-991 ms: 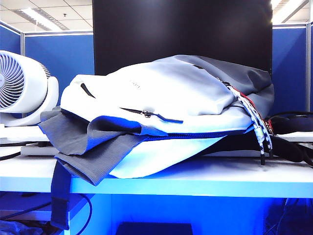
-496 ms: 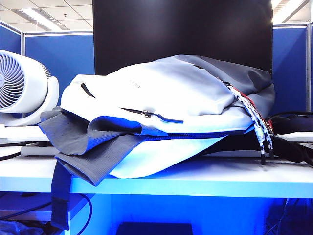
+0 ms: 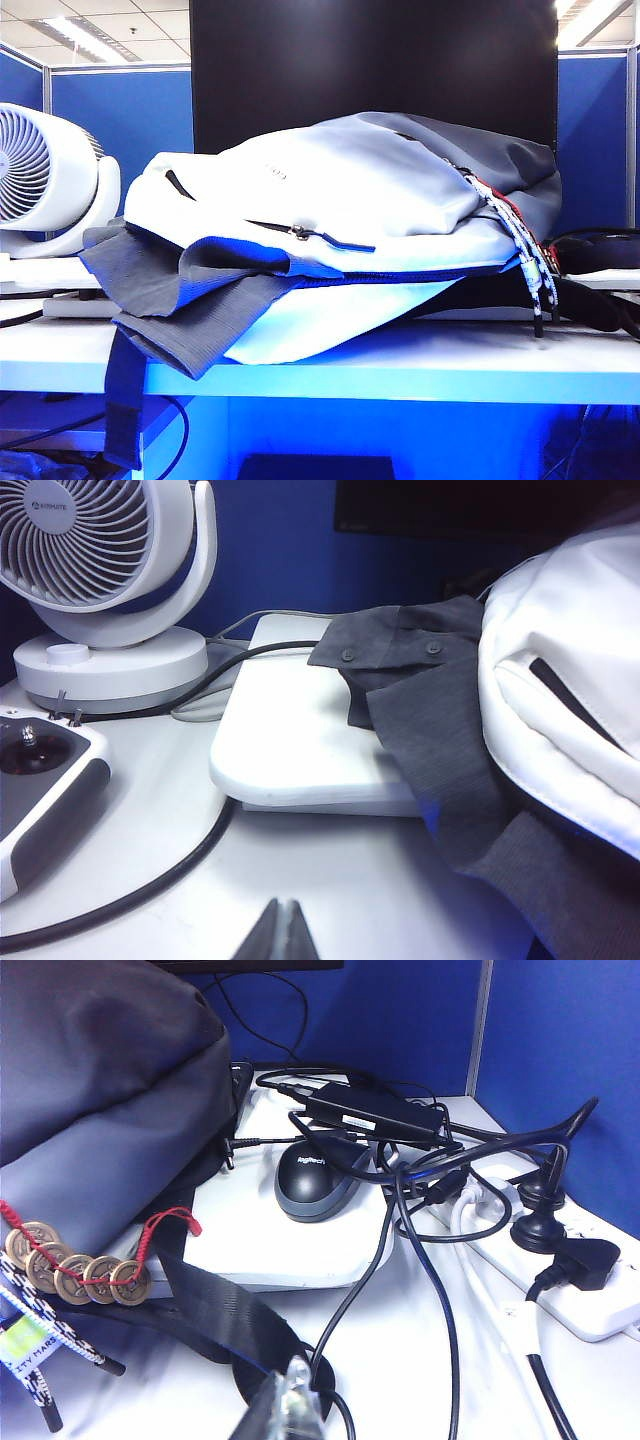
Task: Put the gray clothes into the backpack.
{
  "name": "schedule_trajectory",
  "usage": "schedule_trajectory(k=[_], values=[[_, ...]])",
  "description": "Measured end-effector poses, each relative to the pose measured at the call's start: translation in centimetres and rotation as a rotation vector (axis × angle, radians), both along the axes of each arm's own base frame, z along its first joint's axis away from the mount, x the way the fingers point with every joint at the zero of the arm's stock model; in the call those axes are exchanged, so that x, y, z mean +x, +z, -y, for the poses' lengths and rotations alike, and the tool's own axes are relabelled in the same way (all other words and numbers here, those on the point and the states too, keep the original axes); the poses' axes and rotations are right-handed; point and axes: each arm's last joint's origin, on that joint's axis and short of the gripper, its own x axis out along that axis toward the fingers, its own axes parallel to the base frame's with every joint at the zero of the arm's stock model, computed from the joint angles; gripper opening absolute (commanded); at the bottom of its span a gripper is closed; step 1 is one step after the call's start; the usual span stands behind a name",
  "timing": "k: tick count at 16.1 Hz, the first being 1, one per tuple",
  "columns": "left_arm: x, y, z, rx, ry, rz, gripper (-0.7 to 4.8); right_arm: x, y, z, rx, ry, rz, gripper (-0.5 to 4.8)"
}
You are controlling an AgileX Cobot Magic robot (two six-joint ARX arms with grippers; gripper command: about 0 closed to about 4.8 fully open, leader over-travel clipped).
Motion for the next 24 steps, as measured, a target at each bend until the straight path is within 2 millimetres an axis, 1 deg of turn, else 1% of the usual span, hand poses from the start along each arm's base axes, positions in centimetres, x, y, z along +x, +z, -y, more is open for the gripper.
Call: schedule_trajectory(k=[4,6,8,24], values=[[0.0,0.0,0.0,0.0,0.0,0.0,-0.04,0.0,0.0,-0.02,0.0,0.005,0.0,-0.01],[0.0,0.0,0.0,0.0,0.0,0.0,-0.04,0.02,0.0,-0.05,-0.001,0.051,0.0,-0.01],[0.0,0.0,0.0,0.0,0.0,0.0,-0.04,0.02,0.0,-0.04,-0.002,0.058,0.0,-0.01],[0.0,0.0,0.0,0.0,0.0,0.0,-0.04,0.02,0.01,-0.03,-0.023,0.06,-0.001,-0.01]])
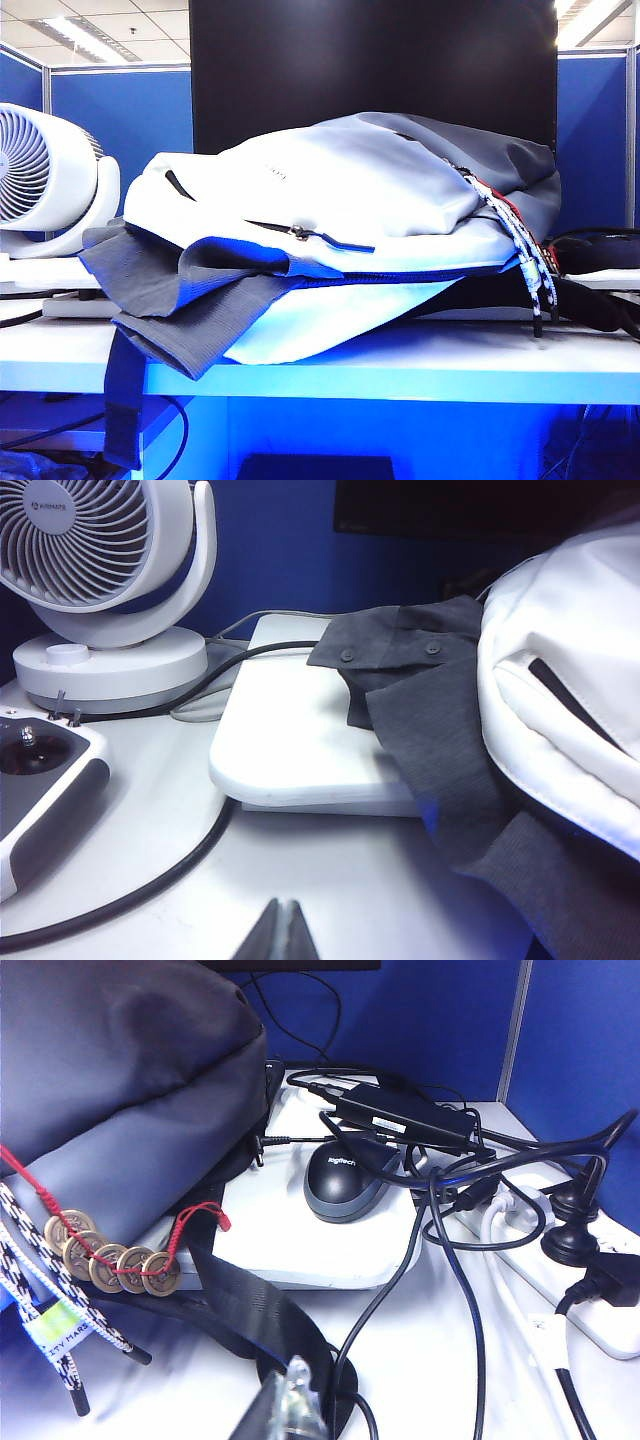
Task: Put the gray clothes into the backpack.
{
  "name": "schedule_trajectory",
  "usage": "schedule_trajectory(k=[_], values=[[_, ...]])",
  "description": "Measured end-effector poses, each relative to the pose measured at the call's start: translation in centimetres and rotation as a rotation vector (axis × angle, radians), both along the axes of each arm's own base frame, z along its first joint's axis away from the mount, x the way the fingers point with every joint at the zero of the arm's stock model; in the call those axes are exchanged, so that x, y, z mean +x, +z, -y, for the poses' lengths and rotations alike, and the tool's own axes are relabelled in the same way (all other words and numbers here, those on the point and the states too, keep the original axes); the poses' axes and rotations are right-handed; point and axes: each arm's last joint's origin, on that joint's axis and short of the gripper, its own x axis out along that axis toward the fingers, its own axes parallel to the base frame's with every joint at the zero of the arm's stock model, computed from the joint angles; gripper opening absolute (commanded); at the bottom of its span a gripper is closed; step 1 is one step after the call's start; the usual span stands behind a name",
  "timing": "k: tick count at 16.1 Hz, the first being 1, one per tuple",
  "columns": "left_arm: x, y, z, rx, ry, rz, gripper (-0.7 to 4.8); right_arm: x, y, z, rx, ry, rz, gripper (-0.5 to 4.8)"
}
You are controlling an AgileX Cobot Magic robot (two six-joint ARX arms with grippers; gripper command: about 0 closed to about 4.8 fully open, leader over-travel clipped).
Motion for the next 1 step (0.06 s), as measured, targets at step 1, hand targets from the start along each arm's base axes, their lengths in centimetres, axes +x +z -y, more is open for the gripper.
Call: schedule_trajectory(k=[1], values=[[0.0,0.0,0.0,0.0,0.0,0.0,-0.04,0.0,0.0,0.0,0.0,0.0,0.0,-0.01]])
